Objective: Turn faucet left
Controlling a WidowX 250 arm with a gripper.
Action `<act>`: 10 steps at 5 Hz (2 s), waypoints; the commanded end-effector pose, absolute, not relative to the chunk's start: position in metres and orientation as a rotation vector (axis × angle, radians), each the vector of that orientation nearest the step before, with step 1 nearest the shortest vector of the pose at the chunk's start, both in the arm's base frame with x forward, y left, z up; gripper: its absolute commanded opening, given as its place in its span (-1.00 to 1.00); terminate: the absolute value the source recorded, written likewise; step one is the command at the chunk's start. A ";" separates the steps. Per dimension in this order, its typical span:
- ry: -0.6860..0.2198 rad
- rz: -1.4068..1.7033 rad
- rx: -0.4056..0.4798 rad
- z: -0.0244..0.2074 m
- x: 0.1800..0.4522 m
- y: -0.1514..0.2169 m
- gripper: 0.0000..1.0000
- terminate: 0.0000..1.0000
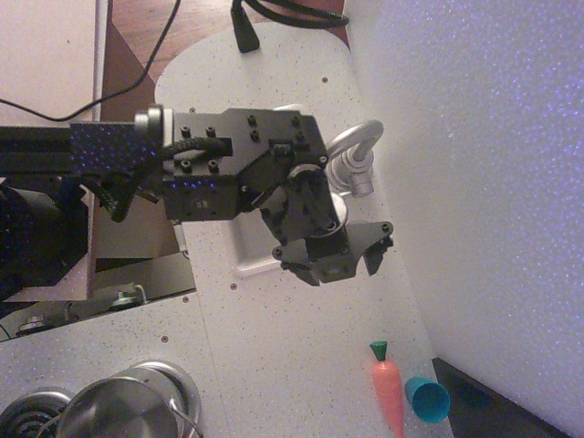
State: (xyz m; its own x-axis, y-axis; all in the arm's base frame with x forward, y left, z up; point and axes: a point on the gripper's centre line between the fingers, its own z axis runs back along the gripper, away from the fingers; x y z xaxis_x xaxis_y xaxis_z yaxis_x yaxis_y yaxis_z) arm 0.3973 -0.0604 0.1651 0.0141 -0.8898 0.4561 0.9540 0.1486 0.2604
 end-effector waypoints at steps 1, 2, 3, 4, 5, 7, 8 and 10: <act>-0.591 -1.442 -0.134 0.165 0.397 -0.060 1.00 -1.00; -0.587 -1.347 -0.078 0.153 0.387 -0.010 1.00 -1.00; -0.642 -1.199 -0.054 0.146 0.370 0.040 1.00 -1.00; -0.658 -1.165 -0.009 0.142 0.359 0.089 1.00 -1.00; -0.664 -1.201 0.019 0.141 0.349 0.112 1.00 -1.00; -0.615 -1.271 -0.002 0.123 0.336 0.087 1.00 -1.00; -0.599 -1.280 -0.051 0.130 0.328 0.079 1.00 -1.00; -0.599 -1.280 -0.051 0.130 0.328 0.079 1.00 -1.00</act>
